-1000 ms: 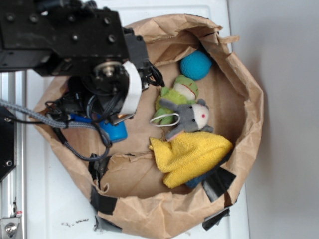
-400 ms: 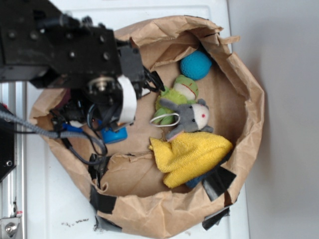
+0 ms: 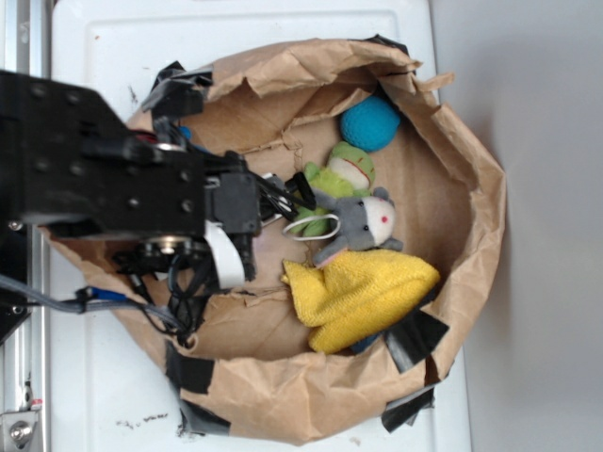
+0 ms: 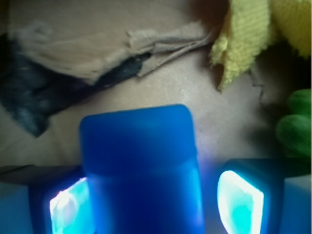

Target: Grab the blue bottle.

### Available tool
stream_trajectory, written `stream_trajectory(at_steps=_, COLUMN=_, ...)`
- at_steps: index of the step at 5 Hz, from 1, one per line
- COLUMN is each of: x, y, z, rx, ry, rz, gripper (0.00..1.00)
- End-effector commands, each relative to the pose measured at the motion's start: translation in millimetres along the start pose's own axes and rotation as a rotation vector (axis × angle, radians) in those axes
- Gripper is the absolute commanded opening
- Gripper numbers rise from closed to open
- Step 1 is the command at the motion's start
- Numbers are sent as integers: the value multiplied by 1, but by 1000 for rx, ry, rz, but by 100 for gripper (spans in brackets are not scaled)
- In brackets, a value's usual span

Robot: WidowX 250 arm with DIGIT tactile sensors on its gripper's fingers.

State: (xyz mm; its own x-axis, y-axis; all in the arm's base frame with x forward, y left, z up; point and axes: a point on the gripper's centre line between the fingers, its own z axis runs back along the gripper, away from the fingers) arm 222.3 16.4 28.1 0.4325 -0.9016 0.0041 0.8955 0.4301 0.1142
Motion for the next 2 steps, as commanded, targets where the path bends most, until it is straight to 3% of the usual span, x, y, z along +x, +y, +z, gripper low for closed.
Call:
stream_trajectory(at_steps=1, x=7, y=-2, z=-1, rx=-30, ry=-20, rz=-34, gripper=0)
stream_trajectory(at_steps=2, x=6, y=-1, z=2, rx=-40, ry=-33, rz=-32, gripper=0)
